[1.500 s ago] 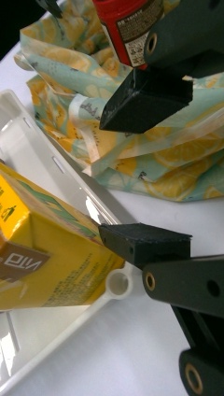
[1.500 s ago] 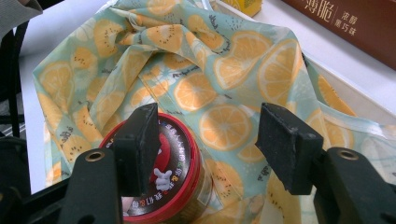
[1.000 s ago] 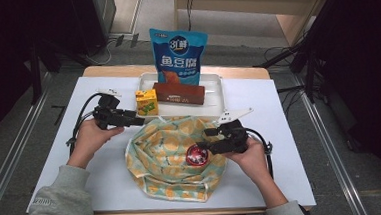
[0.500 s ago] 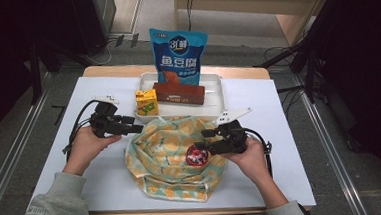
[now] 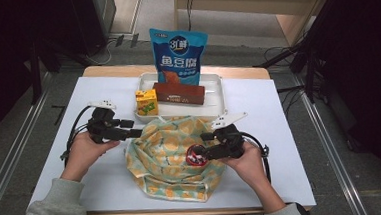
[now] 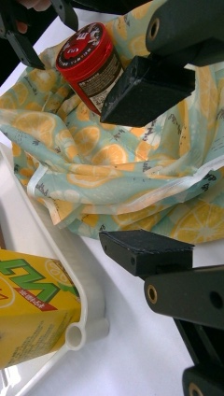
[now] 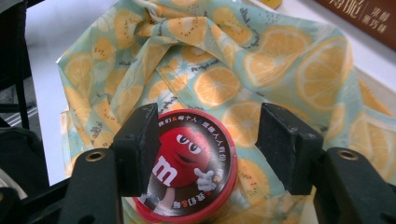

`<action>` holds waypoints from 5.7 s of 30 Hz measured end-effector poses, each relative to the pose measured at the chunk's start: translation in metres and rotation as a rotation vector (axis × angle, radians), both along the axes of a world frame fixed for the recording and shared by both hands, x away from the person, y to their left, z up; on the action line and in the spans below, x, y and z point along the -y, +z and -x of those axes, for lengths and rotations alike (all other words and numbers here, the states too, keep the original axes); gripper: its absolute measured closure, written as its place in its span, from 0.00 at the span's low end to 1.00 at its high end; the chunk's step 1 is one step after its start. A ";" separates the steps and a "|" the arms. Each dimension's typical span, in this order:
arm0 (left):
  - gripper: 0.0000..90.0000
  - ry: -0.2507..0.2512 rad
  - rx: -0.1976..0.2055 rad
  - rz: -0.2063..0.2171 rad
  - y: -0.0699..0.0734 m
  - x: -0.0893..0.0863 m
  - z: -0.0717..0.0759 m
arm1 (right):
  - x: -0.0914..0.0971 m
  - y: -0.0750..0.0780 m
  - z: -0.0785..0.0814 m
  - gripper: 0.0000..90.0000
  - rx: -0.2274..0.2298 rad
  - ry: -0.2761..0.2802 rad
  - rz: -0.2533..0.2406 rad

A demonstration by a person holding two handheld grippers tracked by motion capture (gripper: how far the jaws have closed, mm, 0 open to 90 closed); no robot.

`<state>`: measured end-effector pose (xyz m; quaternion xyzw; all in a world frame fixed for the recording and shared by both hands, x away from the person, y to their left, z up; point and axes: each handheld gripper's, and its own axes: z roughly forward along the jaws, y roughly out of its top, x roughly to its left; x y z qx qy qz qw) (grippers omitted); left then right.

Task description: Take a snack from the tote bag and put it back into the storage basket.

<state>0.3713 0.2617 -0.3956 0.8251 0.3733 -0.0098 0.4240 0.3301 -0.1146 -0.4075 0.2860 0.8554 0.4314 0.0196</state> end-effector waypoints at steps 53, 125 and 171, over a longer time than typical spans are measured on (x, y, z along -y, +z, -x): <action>0.41 0.021 -0.001 0.018 -0.006 -0.011 -0.002 | -0.027 -0.044 0.014 0.22 -0.014 0.008 0.120; 0.41 0.017 0.007 0.037 -0.005 -0.017 -0.003 | -0.042 -0.010 -0.030 0.29 -0.061 0.069 0.111; 0.40 -0.005 -0.014 0.038 -0.007 -0.017 -0.004 | -0.034 0.039 -0.056 0.29 -0.041 0.052 0.088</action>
